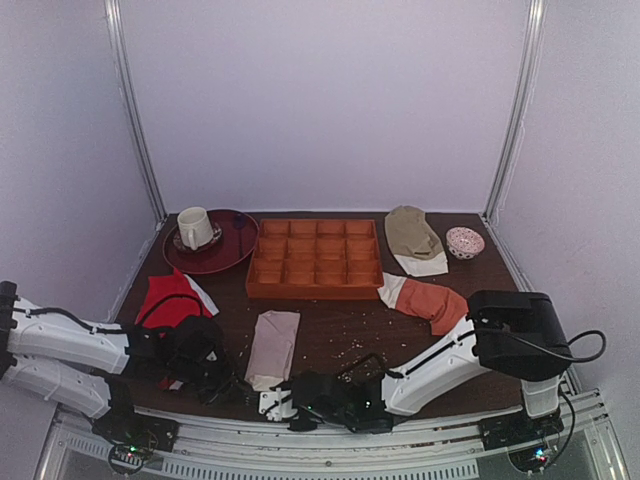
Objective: Roll the underwear
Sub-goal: Roll the underwear at the center of the board.
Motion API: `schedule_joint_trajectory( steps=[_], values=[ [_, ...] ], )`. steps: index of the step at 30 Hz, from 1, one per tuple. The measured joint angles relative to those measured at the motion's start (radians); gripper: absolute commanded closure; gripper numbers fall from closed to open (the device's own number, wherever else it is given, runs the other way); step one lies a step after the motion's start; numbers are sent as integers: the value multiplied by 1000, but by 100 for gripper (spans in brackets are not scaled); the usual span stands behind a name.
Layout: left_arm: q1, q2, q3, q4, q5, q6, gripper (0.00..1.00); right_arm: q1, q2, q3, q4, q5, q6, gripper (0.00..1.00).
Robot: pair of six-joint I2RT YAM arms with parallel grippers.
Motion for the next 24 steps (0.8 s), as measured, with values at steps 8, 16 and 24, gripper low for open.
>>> schedule_joint_trajectory(
  steps=[8, 16, 24],
  values=[
    [0, -2, 0, -4, 1, 0, 100, -7, 0, 13, -25, -21, 9, 70],
    [0, 6, -2, -3, 5, 0, 100, -14, 19, 60, -66, -63, 16, 73],
    [0, -3, -8, -4, 7, -2, 100, -50, 41, 109, -106, -150, 59, 78]
  ],
)
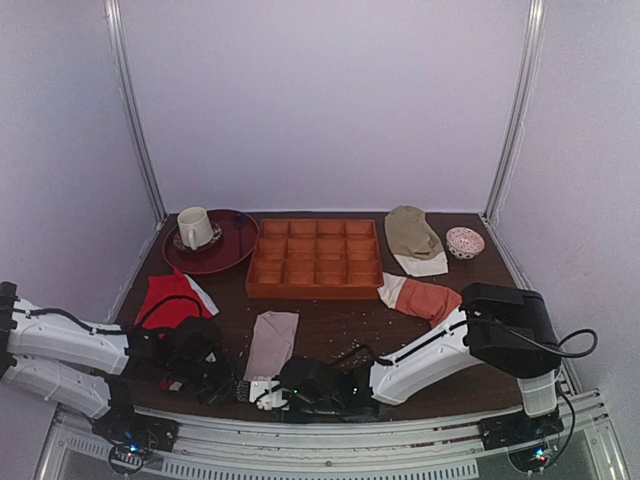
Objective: Roll the underwear
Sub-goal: Roll the underwear at the center of the board.
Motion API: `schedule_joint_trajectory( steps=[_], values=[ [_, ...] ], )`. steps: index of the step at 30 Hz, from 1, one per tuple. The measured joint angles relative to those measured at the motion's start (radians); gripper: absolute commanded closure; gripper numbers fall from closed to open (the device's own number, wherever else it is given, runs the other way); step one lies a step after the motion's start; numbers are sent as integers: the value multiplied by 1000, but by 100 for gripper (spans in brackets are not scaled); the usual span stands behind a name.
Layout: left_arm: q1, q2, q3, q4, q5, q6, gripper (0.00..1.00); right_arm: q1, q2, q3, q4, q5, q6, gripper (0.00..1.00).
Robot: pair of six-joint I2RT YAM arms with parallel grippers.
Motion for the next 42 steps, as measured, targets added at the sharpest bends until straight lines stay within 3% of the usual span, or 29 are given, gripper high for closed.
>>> schedule_joint_trajectory(
  steps=[1, 6, 15, 20, 22, 33, 42],
  values=[
    [0, -4, -3, -1, 0, -2, 100, -2, 2, 4, -5, -7, 3, 78],
    [0, -20, -11, -1, 0, -9, 100, -7, 3, 13, -19, -28, 16, 100],
    [0, -26, -17, 0, 0, -24, 100, -14, -3, 8, -18, -57, 55, 100],
    [-4, -39, -17, -3, 8, -29, 78, -23, -30, 6, -75, -122, 98, 100],
    [-5, -60, -17, -35, 3, -34, 74, -28, -43, 7, -111, -154, 115, 100],
    [73, -270, -17, -237, -23, -27, 70, -106, -65, 66, -283, -404, 242, 100],
    [154, -294, -17, -300, 11, 57, 70, -216, -26, 134, -328, -666, 418, 100]
  ],
)
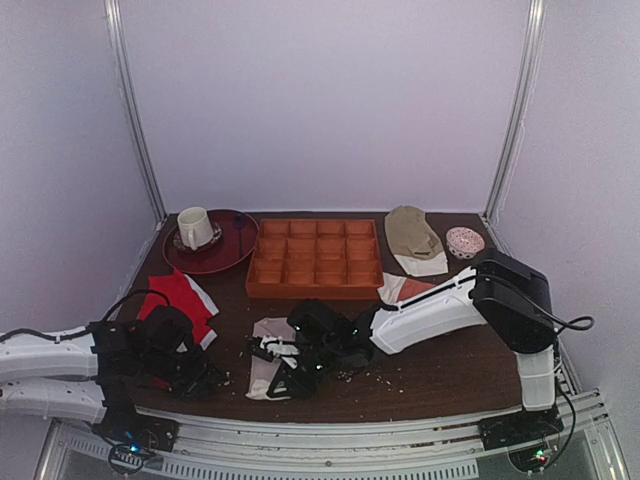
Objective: Roll the underwear
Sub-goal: Roll the underwear at the center of the board.
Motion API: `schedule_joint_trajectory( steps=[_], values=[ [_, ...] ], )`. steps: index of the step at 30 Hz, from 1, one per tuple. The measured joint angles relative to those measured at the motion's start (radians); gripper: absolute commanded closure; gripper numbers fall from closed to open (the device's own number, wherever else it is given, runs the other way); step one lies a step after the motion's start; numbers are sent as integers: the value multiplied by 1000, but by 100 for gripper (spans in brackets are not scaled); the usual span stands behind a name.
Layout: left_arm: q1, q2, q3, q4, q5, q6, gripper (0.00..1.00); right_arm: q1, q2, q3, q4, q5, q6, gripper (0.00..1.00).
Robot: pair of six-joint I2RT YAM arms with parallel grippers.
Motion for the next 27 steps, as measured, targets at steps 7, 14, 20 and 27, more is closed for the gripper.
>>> schedule_joint_trajectory(
  steps=[7, 14, 20, 27],
  values=[
    [39, 24, 0, -16, 33, 64, 70, -42, 53, 33, 18, -127, 132, 100],
    [51, 33, 33, -32, 42, 103, 70, -51, 91, 27, 113, -177, 290, 100],
    [51, 13, 37, -34, 37, 108, 69, -55, 93, -19, 224, -182, 420, 100],
    [51, 23, 37, -32, 39, 140, 59, -56, 98, -40, 267, -184, 475, 100]
  ],
)
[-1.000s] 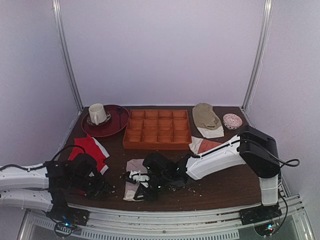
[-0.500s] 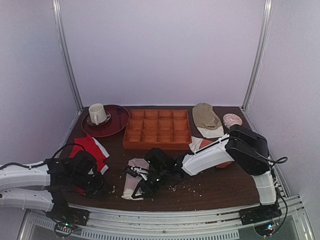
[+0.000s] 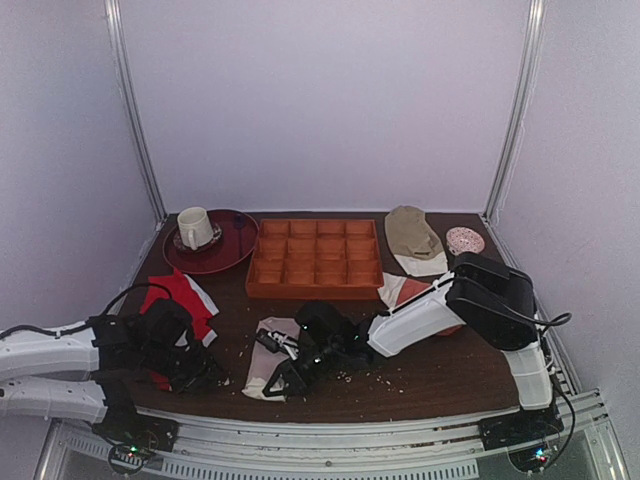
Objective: Roll the underwear
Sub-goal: Roll the underwear at the center of the board.
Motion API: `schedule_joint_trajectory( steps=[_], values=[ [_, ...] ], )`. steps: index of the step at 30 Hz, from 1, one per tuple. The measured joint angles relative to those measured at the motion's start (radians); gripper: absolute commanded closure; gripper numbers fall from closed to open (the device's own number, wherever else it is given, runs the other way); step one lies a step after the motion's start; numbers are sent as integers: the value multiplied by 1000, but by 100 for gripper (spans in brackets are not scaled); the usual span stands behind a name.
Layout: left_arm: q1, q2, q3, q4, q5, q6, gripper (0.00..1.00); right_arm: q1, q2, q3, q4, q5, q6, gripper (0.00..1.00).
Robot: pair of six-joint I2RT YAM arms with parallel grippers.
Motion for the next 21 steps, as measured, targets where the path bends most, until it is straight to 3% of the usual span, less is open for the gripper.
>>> schedule_joint_trajectory(
  steps=[10, 21],
  values=[
    [2, 67, 0, 59, 47, 96, 51, -11, 11, 6, -4, -12, 23, 100],
    [3, 207, -58, 318, 169, 214, 49, -25, 35, 43, -32, -51, 53, 100]
  ],
)
